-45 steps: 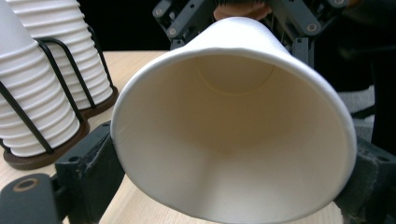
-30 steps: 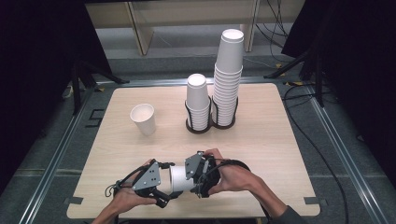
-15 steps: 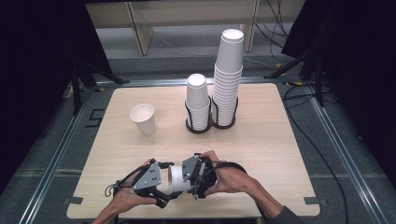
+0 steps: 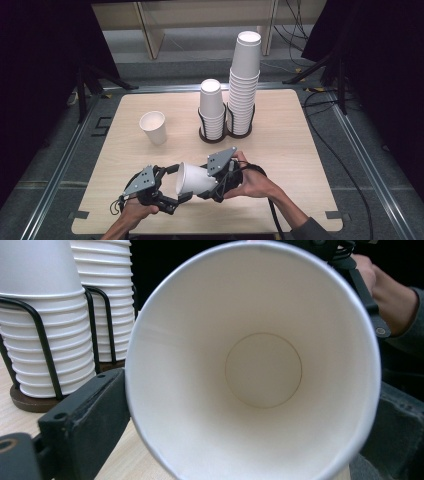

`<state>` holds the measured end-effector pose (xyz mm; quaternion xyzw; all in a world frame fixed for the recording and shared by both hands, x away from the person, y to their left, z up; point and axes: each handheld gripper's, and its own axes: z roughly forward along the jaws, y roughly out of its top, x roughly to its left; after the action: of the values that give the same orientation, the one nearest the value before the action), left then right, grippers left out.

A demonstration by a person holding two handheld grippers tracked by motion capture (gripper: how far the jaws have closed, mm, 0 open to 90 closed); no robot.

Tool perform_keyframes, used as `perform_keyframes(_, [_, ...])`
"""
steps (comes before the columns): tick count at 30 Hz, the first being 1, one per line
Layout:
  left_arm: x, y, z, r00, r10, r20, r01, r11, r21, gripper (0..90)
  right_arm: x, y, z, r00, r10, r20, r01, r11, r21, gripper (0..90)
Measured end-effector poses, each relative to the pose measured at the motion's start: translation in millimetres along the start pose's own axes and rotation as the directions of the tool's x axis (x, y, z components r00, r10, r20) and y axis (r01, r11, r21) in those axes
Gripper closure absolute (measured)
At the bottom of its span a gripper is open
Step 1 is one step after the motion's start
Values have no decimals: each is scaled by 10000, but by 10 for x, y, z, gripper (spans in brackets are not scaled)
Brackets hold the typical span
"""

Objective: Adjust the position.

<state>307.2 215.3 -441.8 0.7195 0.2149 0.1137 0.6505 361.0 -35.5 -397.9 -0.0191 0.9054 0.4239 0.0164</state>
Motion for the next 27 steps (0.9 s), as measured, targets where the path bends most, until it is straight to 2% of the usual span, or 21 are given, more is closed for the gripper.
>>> perform_keyframes(2, [8, 4, -7, 10000, 33, -94, -33, 10000, -39, 40, -13, -8, -17, 10000, 63, 29, -63, 9999, -127, 213])
perform_keyframes(5, [12, 9, -14, 9997, -115, -204, 109, 9996, -263, 31, -34, -26, -53, 9996, 277, 28, -275, 9987, -420, 214])
perform_keyframes(8, [16, 11, -8, 9992, -385, -124, 378, 9977, -564, 0, -27, -29, -58, 9983, 582, -48, -584, 9954, -760, 213])
perform_keyframes(9, [11, 14, -4, 9991, -401, -140, 392, 9977, -557, 0, -33, -24, -39, 9990, 436, -117, -445, 9946, -935, 213])
perform_keyframes(12, [-4, 20, 2, 9990, -390, -215, 373, 9967, -723, 0, -28, -15, 3, 9994, 337, -29, -338, 9945, -988, 213])
perform_keyframes(14, [-8, 27, -2, 9988, -402, -274, 378, 9960, -815, 0, -18, -18, 33, 9980, 576, -267, -603, 9918, -1131, 212])
perform_keyframes(15, [-8, 29, -5, 9989, -376, -284, 351, 9960, -826, 0, -30, -20, 46, 9984, 521, -200, -543, 9901, -1294, 212])
perform_keyframes(17, [-10, 32, -8, 9989, -383, -266, 358, 9955, -872, 7, -21, -28, 66, 9966, 743, -343, -781, 9889, -1267, 212])
perform_keyframes(18, [-12, 34, -8, 9988, -419, -263, 395, 9954, -871, 13, -33, -35, 77, 9978, 628, -217, -651, 9891, -1320, 211])
perform_keyframes(19, [-13, 35, -9, 9987, -432, -286, 405, 9952, -887, 14, -26, -44, 93, 9957, 821, -430, -872, 9872, -1334, 211])
perform_keyframes(21, [-10, 40, -13, 9981, -527, -307, 497, 9946, -907, 14, -36, -50, 100, 9966, 746, -345, -789, 9857, -1487, 211])
perform_keyframes(25, [-2, 45, -14, 9971, -707, -296, 673, 9926, -1011, 19, -45, -69, 123, 9933, 995, -583, -1079, 9806, -1637, 210])
perform_keyframes(27, [7, 47, -21, 9959, -869, -260, 834, 9901, -1133, 24, -56, -79, 131, 9945, 905, -532, -985, 9795, -1757, 210])
